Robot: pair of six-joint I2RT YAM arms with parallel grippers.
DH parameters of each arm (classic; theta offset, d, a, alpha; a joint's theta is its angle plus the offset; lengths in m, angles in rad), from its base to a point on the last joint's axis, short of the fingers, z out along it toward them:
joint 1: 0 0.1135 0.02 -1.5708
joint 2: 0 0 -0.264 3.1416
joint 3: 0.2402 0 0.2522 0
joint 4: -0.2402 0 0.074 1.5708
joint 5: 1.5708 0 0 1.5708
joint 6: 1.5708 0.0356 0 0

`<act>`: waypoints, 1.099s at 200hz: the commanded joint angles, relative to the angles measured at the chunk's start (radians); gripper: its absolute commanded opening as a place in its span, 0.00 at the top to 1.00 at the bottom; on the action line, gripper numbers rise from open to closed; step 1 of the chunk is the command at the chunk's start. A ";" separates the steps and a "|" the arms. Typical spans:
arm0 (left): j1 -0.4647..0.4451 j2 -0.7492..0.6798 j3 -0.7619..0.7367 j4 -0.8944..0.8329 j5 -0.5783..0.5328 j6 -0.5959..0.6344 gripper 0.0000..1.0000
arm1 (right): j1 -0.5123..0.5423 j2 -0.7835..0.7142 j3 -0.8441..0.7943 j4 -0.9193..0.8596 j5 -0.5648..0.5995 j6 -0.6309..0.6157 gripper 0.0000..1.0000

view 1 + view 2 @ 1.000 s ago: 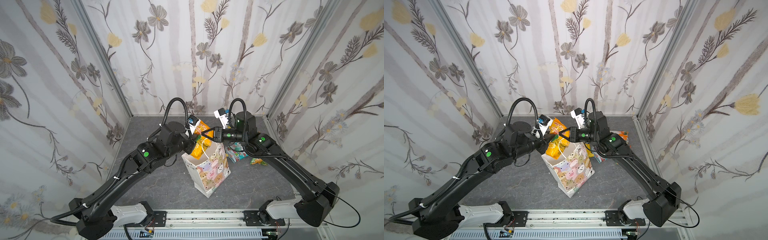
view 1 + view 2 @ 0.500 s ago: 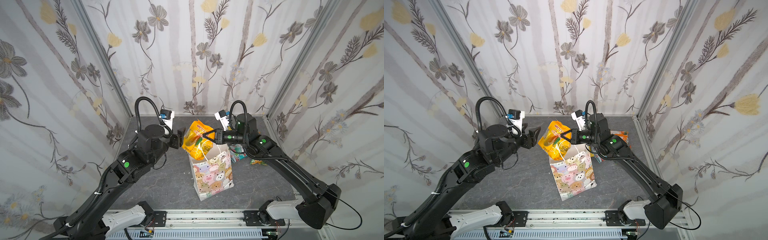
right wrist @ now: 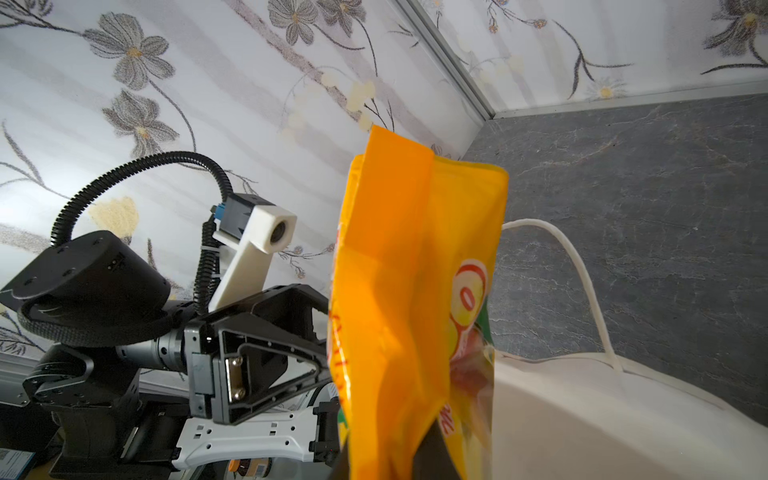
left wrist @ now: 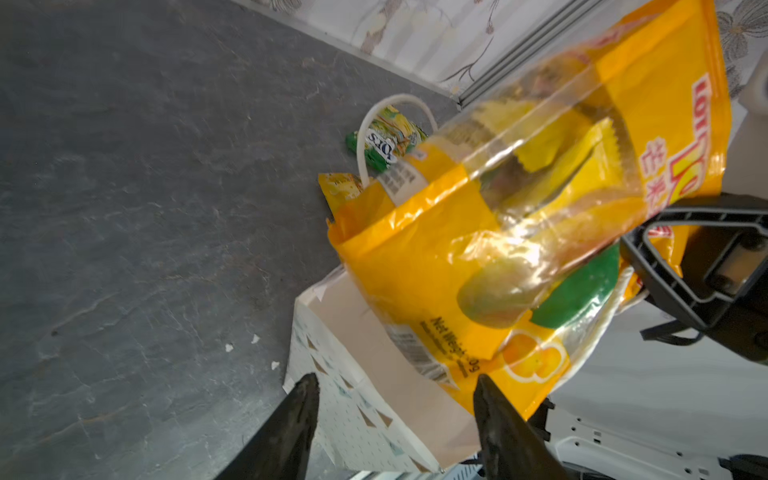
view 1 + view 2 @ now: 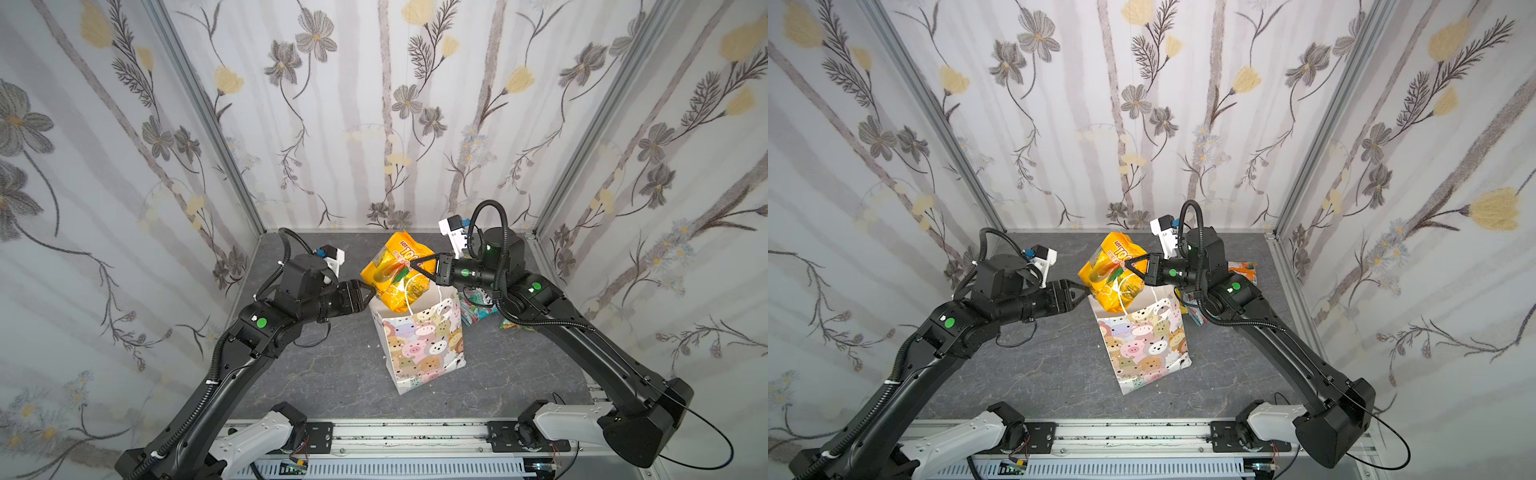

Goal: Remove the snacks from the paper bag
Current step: 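Close the right gripper on the Cocoaland packet and open the left gripper, then carry the Cocoaland packet over the table with the right gripper while the left draws back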

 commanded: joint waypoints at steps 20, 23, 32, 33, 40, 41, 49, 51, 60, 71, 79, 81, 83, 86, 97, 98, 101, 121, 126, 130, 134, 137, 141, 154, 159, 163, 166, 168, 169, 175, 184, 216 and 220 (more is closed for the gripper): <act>0.005 -0.032 -0.086 0.037 -0.084 -0.191 0.30 | -0.001 -0.005 -0.012 0.151 -0.004 0.033 1.00; 0.007 -0.031 -0.091 0.038 -0.102 -0.203 0.30 | -0.001 -0.006 -0.014 0.154 -0.007 0.034 1.00; 0.007 -0.026 -0.113 0.051 -0.133 -0.239 0.30 | -0.002 -0.007 -0.014 0.155 -0.010 0.035 1.00; 0.007 -0.025 -0.116 0.055 -0.135 -0.243 0.29 | -0.002 -0.007 -0.014 0.155 -0.011 0.035 1.00; 0.011 -0.018 -0.132 0.085 -0.136 -0.268 0.28 | -0.001 -0.008 -0.014 0.158 -0.016 0.033 1.00; 0.011 -0.016 -0.134 0.090 -0.135 -0.272 0.28 | -0.001 -0.008 -0.014 0.159 -0.017 0.033 1.00; 0.013 -0.004 -0.149 0.145 -0.116 -0.292 0.27 | -0.001 -0.009 -0.014 0.159 -0.021 0.034 1.00; 0.012 -0.003 -0.155 0.163 -0.108 -0.294 0.27 | -0.002 -0.010 -0.014 0.158 -0.023 0.033 1.00; 0.012 0.008 -0.178 0.254 -0.072 -0.302 0.25 | 0.000 -0.009 -0.014 0.159 -0.028 0.033 1.00; 0.012 0.022 -0.190 0.318 -0.051 -0.316 0.23 | 0.000 -0.011 -0.012 0.154 -0.027 0.033 1.00; 0.012 0.031 -0.189 0.341 -0.043 -0.312 0.23 | 0.000 -0.012 -0.011 0.152 -0.028 0.030 1.00; 0.012 0.033 -0.188 0.342 -0.041 -0.309 0.22 | 0.001 -0.013 -0.012 0.149 -0.026 0.029 1.00; 0.012 0.035 -0.187 0.346 -0.040 -0.305 0.23 | 0.000 -0.014 -0.011 0.149 -0.026 0.028 1.00; 0.012 0.038 -0.186 0.347 -0.038 -0.297 0.22 | 0.000 -0.014 -0.011 0.147 -0.024 0.028 1.00; 0.013 0.050 -0.182 0.335 -0.023 -0.275 0.24 | 0.000 -0.014 -0.011 0.144 -0.021 0.027 1.00; 0.013 0.052 -0.182 0.331 -0.022 -0.274 0.24 | 0.000 -0.014 -0.011 0.145 -0.021 0.027 1.00; 0.012 0.055 -0.179 0.319 -0.022 -0.269 0.25 | 0.000 -0.014 -0.011 0.143 -0.019 0.028 1.00; 0.013 0.084 -0.171 0.246 -0.014 -0.250 0.31 | 0.000 -0.013 -0.011 0.149 -0.015 0.029 1.00; 0.012 0.090 -0.174 0.235 -0.004 -0.249 0.33 | 0.001 -0.013 -0.011 0.151 -0.014 0.031 1.00; 0.012 0.097 -0.174 0.227 0.005 -0.249 0.33 | 0.000 -0.013 -0.011 0.151 -0.011 0.033 1.00; 0.013 0.105 -0.176 0.219 0.014 -0.249 0.34 | 0.000 -0.013 -0.010 0.152 -0.009 0.033 1.00; 0.012 0.111 -0.176 0.214 0.022 -0.248 0.35 | 0.000 -0.012 -0.012 0.154 -0.009 0.033 1.00; 0.012 0.118 -0.176 0.208 0.031 -0.249 0.36 | 0.001 -0.011 -0.013 0.155 -0.006 0.033 1.00; 0.012 0.134 -0.184 0.198 0.060 -0.247 0.40 | 0.000 -0.012 -0.014 0.158 0.003 0.033 1.00; 0.012 0.137 -0.186 0.197 0.068 -0.246 0.42 | 0.000 -0.013 -0.014 0.157 0.005 0.033 1.00; 0.013 0.138 -0.189 0.197 0.072 -0.244 0.43 | 0.000 -0.012 -0.014 0.157 0.008 0.031 1.00; 0.013 0.138 -0.190 0.197 0.075 -0.242 0.44 | 0.000 -0.013 -0.015 0.158 0.011 0.030 1.00; 0.012 0.138 -0.191 0.197 0.075 -0.239 0.45 | 0.000 -0.012 -0.016 0.157 0.013 0.030 1.00; 0.012 0.138 -0.191 0.197 0.076 -0.237 0.45 | 0.000 -0.012 -0.016 0.157 0.014 0.030 1.00; 0.012 0.139 -0.193 0.198 0.082 -0.230 0.48 | 0.000 -0.012 -0.017 0.158 0.020 0.028 1.00; 0.012 0.144 -0.192 0.200 0.091 -0.217 0.55 | 0.000 -0.010 -0.017 0.162 0.024 0.026 1.00; 0.013 0.152 -0.198 0.222 0.094 -0.184 0.86 | 0.000 -0.008 -0.017 0.179 0.018 0.034 1.00; 0.013 0.153 -0.198 0.222 0.090 -0.180 0.89 | 0.000 -0.010 -0.017 0.180 0.020 0.033 1.00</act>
